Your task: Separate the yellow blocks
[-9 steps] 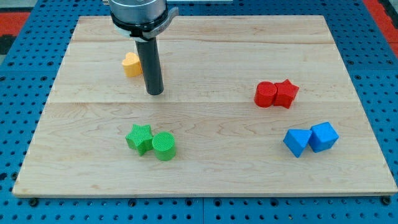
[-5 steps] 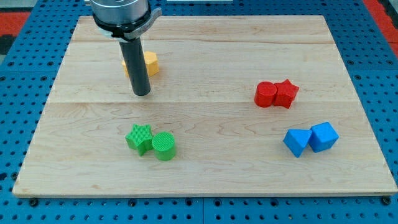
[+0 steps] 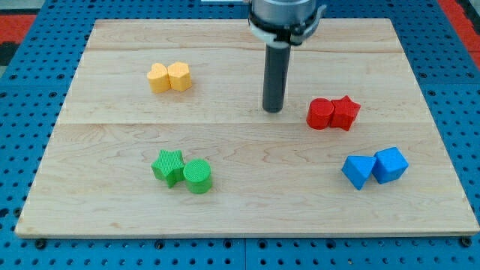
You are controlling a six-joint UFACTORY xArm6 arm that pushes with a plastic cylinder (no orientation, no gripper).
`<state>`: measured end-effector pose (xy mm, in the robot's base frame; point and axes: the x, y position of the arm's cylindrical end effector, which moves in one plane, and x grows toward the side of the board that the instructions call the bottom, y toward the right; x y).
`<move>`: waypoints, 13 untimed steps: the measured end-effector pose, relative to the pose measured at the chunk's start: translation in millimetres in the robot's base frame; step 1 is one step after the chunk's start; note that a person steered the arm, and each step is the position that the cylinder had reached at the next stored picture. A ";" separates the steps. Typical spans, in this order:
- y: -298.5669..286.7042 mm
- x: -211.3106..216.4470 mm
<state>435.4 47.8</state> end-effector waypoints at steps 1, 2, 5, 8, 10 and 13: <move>9.5 45.9; 69.1 46.3; -7.0 36.2; -77.7 31.4; -79.4 31.2; -181.2 -90.4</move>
<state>345.0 -133.4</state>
